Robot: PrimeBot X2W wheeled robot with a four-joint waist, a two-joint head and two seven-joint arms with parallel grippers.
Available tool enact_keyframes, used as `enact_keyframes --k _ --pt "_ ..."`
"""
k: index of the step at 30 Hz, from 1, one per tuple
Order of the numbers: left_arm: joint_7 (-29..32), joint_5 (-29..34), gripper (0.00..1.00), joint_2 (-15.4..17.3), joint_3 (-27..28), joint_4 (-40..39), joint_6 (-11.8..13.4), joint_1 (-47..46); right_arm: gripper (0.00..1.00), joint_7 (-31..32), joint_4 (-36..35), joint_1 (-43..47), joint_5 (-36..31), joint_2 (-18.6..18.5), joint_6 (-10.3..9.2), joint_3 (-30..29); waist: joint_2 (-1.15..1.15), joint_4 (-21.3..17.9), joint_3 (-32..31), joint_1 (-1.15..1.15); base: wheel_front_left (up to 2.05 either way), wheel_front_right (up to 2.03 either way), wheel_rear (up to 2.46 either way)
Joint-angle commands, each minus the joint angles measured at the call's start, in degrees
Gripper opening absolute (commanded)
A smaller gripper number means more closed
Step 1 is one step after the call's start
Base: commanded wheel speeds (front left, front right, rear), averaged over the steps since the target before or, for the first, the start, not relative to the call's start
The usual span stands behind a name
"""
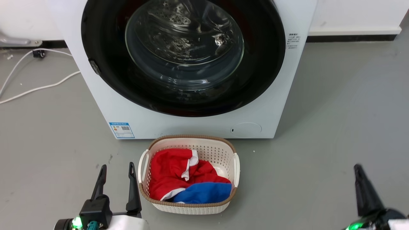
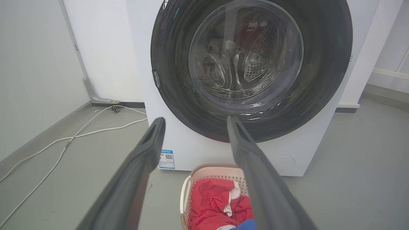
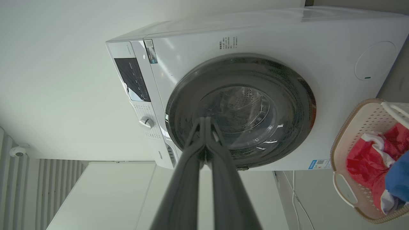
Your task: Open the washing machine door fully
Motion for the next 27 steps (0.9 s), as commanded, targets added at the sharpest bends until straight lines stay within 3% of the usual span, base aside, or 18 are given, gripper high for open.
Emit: enact_keyframes --k 1,7,15,27 --pt "-0.16 0.4 1.0 0.01 0.08 -0.23 0.13 -0.51 0.0 0.37 0.37 -1.37 0.02 0.08 0.02 -0.5 0.0 -0.12 0.44 0.0 0.0 0.0 0.0" --pt "-0.16 1.12 1.0 0.0 0.1 -0.75 -0.3 -2.62 0.0 2.13 5.19 -10.59 -0.9 -2.63 0.02 -6.56 0.0 0.33 3.76 0.0 0.0 0.0 0.0" --pt "-0.16 2.63 1.0 0.0 -0.33 -2.0 -0.3 -6.71 0.0 5.34 12.81 -25.86 -0.82 -10.12 0.02 -13.36 0.0 1.78 10.69 0.0 0.0 0.0 0.0" --pt "-0.16 2.6 1.0 0.0 -2.84 -5.41 0.13 -14.4 0.0 12.06 24.24 -49.77 -4.82 -20.96 0.02 -8.9 0.0 4.6 22.67 0.0 0.0 0.0 0.0"
